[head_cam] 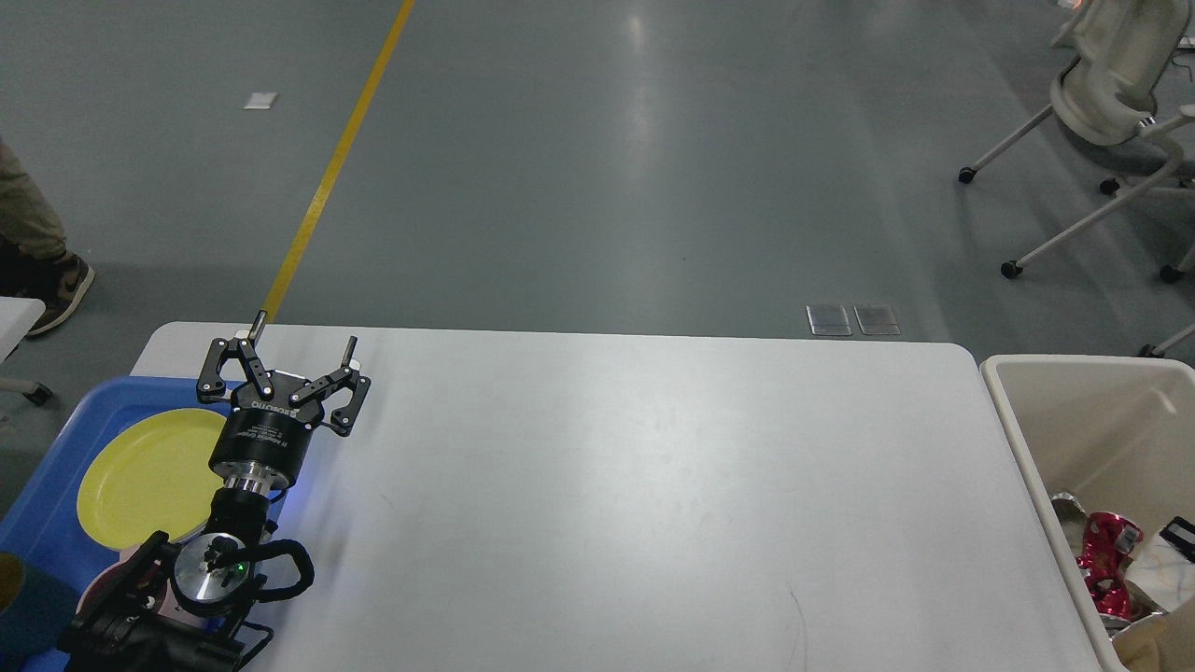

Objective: Tidy desktop
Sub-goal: 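Open the right gripper inside the bin to release the tissue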

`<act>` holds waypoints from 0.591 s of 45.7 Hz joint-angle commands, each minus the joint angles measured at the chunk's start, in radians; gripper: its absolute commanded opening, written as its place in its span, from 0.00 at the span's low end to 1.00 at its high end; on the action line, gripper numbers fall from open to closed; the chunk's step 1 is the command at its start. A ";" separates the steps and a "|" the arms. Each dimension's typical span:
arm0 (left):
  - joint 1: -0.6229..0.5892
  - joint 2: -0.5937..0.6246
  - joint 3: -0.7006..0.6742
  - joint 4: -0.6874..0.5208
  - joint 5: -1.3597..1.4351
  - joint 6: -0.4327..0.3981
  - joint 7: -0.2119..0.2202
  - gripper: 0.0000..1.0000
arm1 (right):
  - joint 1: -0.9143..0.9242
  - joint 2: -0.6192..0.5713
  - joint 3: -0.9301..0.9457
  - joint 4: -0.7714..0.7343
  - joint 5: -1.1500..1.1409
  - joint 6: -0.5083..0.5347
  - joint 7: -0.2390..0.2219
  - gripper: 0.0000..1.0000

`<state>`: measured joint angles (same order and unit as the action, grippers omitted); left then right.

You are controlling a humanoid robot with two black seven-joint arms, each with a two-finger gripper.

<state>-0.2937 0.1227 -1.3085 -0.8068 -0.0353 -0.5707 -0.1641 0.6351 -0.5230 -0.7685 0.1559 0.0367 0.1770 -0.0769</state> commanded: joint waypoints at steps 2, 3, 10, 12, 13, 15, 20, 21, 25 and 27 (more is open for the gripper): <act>-0.001 0.000 0.000 0.000 0.000 0.000 0.000 0.96 | -0.048 0.043 0.058 -0.045 0.000 -0.005 0.000 0.00; -0.001 0.000 0.000 0.000 0.000 0.000 0.000 0.96 | -0.048 0.047 0.063 -0.045 0.000 -0.008 0.000 0.00; 0.001 0.000 0.000 0.000 0.000 0.000 0.000 0.96 | -0.060 0.086 0.066 -0.047 0.000 -0.021 -0.003 0.00; -0.001 0.000 0.000 0.000 0.000 0.000 0.000 0.96 | -0.071 0.095 0.066 -0.047 0.000 -0.028 -0.003 0.00; 0.001 0.000 0.000 0.000 0.000 0.000 0.000 0.96 | -0.074 0.101 0.066 -0.048 0.000 -0.031 -0.004 0.00; -0.001 0.000 0.000 0.000 0.000 0.000 0.000 0.96 | -0.080 0.110 0.064 -0.048 0.000 -0.036 -0.004 0.00; -0.001 0.000 0.000 0.000 0.000 0.000 0.000 0.96 | -0.083 0.113 0.067 -0.048 0.000 -0.040 -0.006 0.00; -0.001 0.000 0.000 0.000 0.000 0.000 0.000 0.96 | -0.083 0.113 0.067 -0.048 0.000 -0.040 -0.006 0.00; -0.001 0.000 0.000 0.000 0.000 0.000 0.000 0.96 | -0.083 0.115 0.067 -0.048 0.000 -0.045 -0.006 0.00; -0.001 0.000 0.000 0.000 0.000 0.000 0.000 0.96 | -0.083 0.115 0.067 -0.048 0.000 -0.048 -0.006 0.00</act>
<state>-0.2945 0.1228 -1.3085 -0.8069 -0.0353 -0.5707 -0.1641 0.5525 -0.4097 -0.7012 0.1066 0.0368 0.1342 -0.0828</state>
